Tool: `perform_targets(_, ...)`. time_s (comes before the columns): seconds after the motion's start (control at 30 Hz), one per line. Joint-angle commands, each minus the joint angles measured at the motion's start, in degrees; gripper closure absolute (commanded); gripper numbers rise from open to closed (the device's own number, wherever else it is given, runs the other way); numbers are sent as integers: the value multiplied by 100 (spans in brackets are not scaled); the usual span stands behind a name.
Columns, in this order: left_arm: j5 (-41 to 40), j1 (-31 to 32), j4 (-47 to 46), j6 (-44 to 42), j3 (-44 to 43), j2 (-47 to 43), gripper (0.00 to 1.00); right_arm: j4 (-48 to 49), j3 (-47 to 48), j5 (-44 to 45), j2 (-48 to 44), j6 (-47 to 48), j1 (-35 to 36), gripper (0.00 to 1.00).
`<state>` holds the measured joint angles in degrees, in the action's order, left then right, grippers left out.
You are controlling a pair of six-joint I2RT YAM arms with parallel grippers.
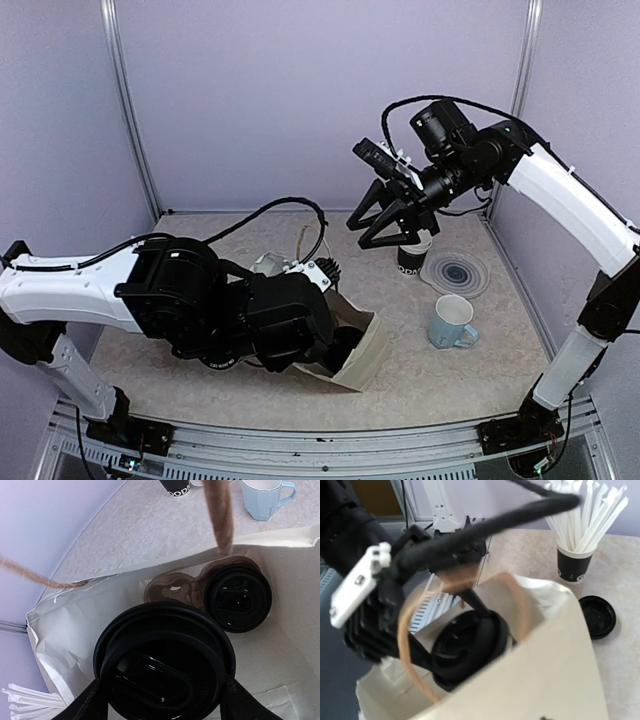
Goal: Pack the takeout coffee
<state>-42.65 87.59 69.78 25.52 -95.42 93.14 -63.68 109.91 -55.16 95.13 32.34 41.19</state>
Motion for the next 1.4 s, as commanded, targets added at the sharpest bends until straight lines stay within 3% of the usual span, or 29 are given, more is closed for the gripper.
perform_targets(0.0,-24,230,358,502,-77,11,49,-421,61,-140,42,446,-245,48)
perform_targets(0.23,-171,390,-90,664,541,-390,49,758,-919,1292,429,-19,-318,49)
perform_targets(0.5,-2,390,-900,579,1174,-993,50,1498,-961,2739,1586,-578,-603,51)
perform_targets(0.9,18,342,-1265,635,1521,-1262,50,1173,-363,2554,3237,-551,-552,53)
perform_targets(1.2,520,499,-1222,744,1601,-1324,50,735,-239,1374,3550,24,-226,54)
perform_targets(1.37,544,723,-1431,440,1629,-1292,50,705,-193,1202,3619,75,-146,54)
